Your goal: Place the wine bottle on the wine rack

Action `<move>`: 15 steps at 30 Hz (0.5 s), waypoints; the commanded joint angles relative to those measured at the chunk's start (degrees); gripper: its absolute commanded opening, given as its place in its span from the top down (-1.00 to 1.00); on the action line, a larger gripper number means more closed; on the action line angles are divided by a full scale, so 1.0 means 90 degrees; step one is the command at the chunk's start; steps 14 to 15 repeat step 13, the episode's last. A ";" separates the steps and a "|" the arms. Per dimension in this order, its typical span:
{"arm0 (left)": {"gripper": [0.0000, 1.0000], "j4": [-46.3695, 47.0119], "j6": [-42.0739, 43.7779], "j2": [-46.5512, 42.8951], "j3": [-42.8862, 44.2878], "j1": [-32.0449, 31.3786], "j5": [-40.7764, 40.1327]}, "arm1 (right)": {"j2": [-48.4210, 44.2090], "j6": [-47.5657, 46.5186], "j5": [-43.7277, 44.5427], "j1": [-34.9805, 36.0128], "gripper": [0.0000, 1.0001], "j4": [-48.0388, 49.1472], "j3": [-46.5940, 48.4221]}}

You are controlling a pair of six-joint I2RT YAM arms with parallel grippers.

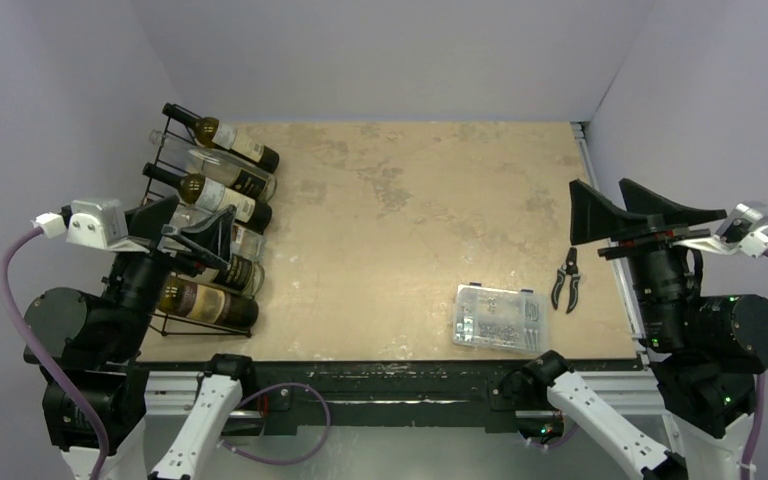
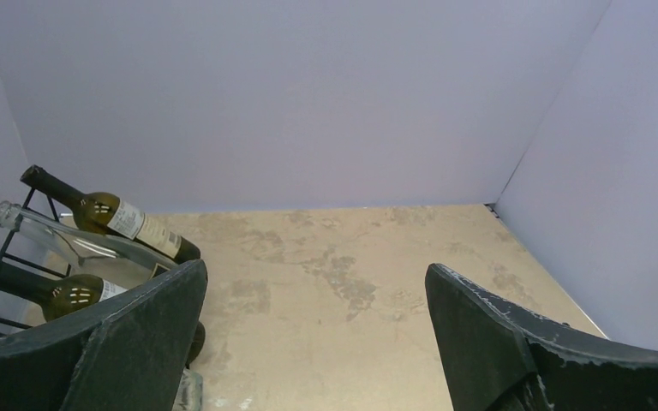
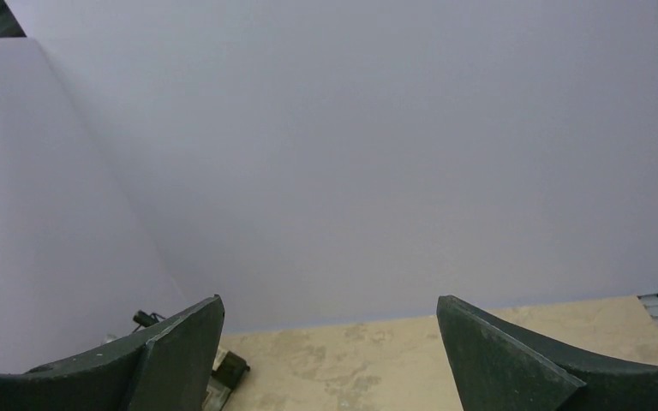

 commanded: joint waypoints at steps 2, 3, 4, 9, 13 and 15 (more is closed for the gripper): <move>-1.00 0.0063 0.0130 -0.0153 0.0209 -0.0026 -0.0245 | 0.0232 -0.0048 0.0472 -0.0032 -0.98 0.0052 0.0307; -0.99 0.0075 0.0118 -0.0160 0.0198 -0.0021 -0.0238 | 0.0254 -0.0047 0.0469 -0.0032 -0.98 0.0052 0.0303; -1.00 0.0088 0.0107 -0.0165 0.0183 -0.0023 -0.0222 | 0.0258 -0.0033 0.0463 -0.0025 -0.98 0.0047 0.0289; -0.99 0.0236 0.0029 -0.0207 0.0030 -0.0025 -0.0265 | 0.0141 0.0088 0.0373 -0.0034 -0.98 0.0171 -0.0043; -0.99 0.0376 -0.0054 -0.0252 -0.0094 -0.0021 -0.0245 | 0.0159 0.0171 0.0462 -0.0032 -0.98 0.0266 -0.0194; -0.99 0.0376 -0.0054 -0.0252 -0.0094 -0.0021 -0.0245 | 0.0159 0.0171 0.0462 -0.0032 -0.98 0.0266 -0.0194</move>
